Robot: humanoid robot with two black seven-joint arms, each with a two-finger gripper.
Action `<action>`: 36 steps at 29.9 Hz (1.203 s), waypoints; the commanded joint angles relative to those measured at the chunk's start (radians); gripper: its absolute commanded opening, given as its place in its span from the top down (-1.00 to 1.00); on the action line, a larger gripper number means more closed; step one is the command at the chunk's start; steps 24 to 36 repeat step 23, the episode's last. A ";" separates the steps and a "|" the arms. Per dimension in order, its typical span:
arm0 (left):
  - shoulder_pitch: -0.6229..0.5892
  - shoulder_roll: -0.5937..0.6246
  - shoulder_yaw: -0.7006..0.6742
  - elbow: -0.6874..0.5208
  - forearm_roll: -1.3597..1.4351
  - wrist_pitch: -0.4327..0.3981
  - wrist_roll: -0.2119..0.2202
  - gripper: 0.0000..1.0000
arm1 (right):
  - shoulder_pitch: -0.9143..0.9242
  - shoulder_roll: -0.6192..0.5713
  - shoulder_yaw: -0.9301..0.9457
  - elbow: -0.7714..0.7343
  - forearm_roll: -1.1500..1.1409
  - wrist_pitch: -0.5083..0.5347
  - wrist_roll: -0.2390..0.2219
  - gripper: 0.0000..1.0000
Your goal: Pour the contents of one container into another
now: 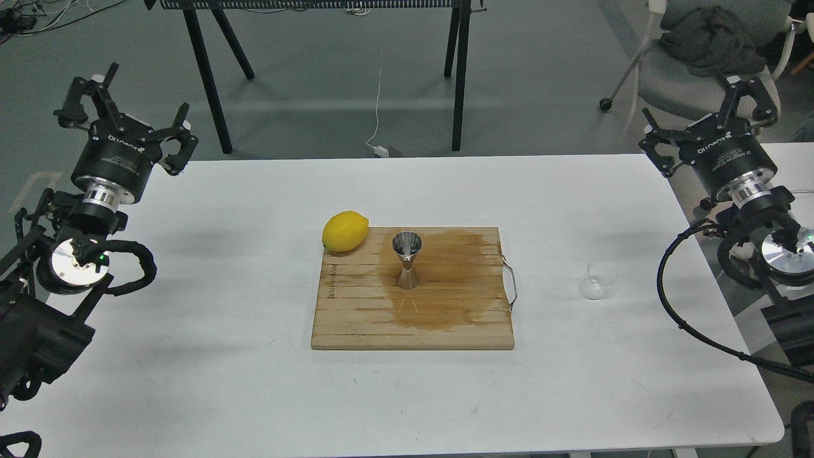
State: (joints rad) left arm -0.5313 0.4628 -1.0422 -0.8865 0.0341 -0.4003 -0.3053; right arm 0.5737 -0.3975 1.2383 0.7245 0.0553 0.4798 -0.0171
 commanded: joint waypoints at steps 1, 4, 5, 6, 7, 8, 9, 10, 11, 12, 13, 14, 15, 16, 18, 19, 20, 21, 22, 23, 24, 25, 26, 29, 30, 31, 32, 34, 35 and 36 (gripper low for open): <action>-0.035 0.004 0.002 0.021 0.001 -0.006 0.000 -1.00 | 0.034 0.020 0.001 -0.117 0.001 0.009 0.006 -1.00; -0.056 0.002 0.008 0.047 0.001 -0.012 0.005 -1.00 | 0.080 0.052 0.003 -0.178 0.001 0.009 0.009 -1.00; -0.061 0.002 0.008 0.058 0.001 -0.012 0.011 -1.00 | 0.093 0.060 0.006 -0.189 0.001 0.009 0.009 -1.00; -0.062 0.001 0.005 0.072 0.001 -0.014 0.015 -1.00 | 0.106 0.068 0.006 -0.200 0.001 0.009 0.009 -1.00; -0.062 -0.001 0.002 0.084 0.001 -0.014 0.018 -1.00 | 0.120 0.072 0.003 -0.211 0.001 0.009 0.011 -1.00; -0.062 -0.004 0.001 0.087 0.001 -0.014 0.018 -1.00 | 0.130 0.074 0.003 -0.221 0.001 0.009 0.012 -1.00; -0.064 -0.009 -0.001 0.086 0.000 -0.012 0.015 -1.00 | 0.144 0.075 0.001 -0.237 0.001 0.009 0.014 -1.00; -0.064 -0.012 -0.001 0.077 0.000 -0.012 0.014 -1.00 | 0.156 0.077 0.001 -0.244 0.001 0.009 0.019 -1.00; -0.064 -0.019 -0.001 0.072 0.000 -0.012 0.014 -1.00 | 0.167 0.081 0.000 -0.249 0.001 0.009 0.026 -1.00; -0.064 -0.026 -0.001 0.072 0.000 -0.011 0.017 -1.00 | 0.173 0.089 -0.002 -0.250 0.001 0.009 0.029 -1.00; -0.064 -0.033 -0.002 0.072 0.000 -0.011 0.015 -1.00 | 0.175 0.098 -0.005 -0.250 0.001 0.009 0.029 -1.00; -0.064 -0.033 -0.004 0.072 0.000 -0.012 0.014 -1.00 | 0.175 0.106 -0.007 -0.250 0.001 0.009 0.029 -1.00; -0.064 -0.032 -0.005 0.072 0.000 -0.012 0.014 -1.00 | 0.175 0.111 -0.008 -0.250 0.001 0.009 0.029 -1.00; -0.064 -0.030 -0.005 0.072 0.000 -0.012 0.012 -1.00 | 0.175 0.115 -0.008 -0.250 0.001 0.009 0.031 -1.00; -0.065 -0.029 -0.005 0.077 -0.002 -0.012 0.012 -1.00 | 0.170 0.121 -0.008 -0.250 0.001 0.009 0.031 -1.00; -0.067 -0.029 -0.005 0.078 0.000 -0.014 0.012 -1.00 | 0.169 0.121 -0.008 -0.250 0.001 0.009 0.032 -1.00; -0.070 -0.029 -0.005 0.080 0.000 -0.014 0.012 -1.00 | 0.166 0.121 -0.008 -0.249 0.001 0.009 0.032 -1.00; -0.075 -0.029 -0.005 0.080 0.000 -0.014 0.012 -1.00 | 0.166 0.121 -0.008 -0.250 0.001 0.009 0.034 -1.00; -0.076 -0.030 -0.005 0.081 0.000 -0.014 0.012 -1.00 | 0.166 0.121 -0.008 -0.249 0.001 0.009 0.034 -1.00; -0.076 -0.030 -0.005 0.081 -0.002 -0.014 0.012 -1.00 | 0.166 0.121 -0.008 -0.247 0.001 0.009 0.034 -1.00; -0.076 -0.030 -0.005 0.081 -0.002 -0.014 0.012 -1.00 | 0.166 0.121 -0.008 -0.247 0.001 0.009 0.034 -1.00; -0.076 -0.030 -0.005 0.081 -0.002 -0.014 0.012 -1.00 | 0.166 0.121 -0.008 -0.247 0.001 0.009 0.034 -1.00; -0.076 -0.030 -0.005 0.081 -0.002 -0.014 0.012 -1.00 | 0.166 0.121 -0.008 -0.247 0.001 0.009 0.034 -1.00; -0.076 -0.030 -0.005 0.081 -0.002 -0.014 0.012 -1.00 | 0.166 0.121 -0.008 -0.247 0.001 0.009 0.034 -1.00; -0.076 -0.030 -0.005 0.081 -0.002 -0.014 0.012 -1.00 | 0.166 0.121 -0.008 -0.247 0.001 0.009 0.034 -1.00; -0.076 -0.030 -0.005 0.081 -0.002 -0.014 0.012 -1.00 | 0.166 0.121 -0.008 -0.247 0.001 0.009 0.034 -1.00; -0.076 -0.030 -0.005 0.081 -0.002 -0.014 0.012 -1.00 | 0.166 0.121 -0.008 -0.247 0.001 0.009 0.034 -1.00; -0.076 -0.030 -0.005 0.081 -0.002 -0.014 0.012 -1.00 | 0.166 0.121 -0.008 -0.247 0.001 0.009 0.034 -1.00; -0.076 -0.030 -0.005 0.081 -0.002 -0.014 0.012 -1.00 | 0.166 0.121 -0.008 -0.247 0.001 0.009 0.034 -1.00; -0.076 -0.030 -0.005 0.081 -0.002 -0.014 0.012 -1.00 | 0.166 0.121 -0.008 -0.247 0.001 0.009 0.034 -1.00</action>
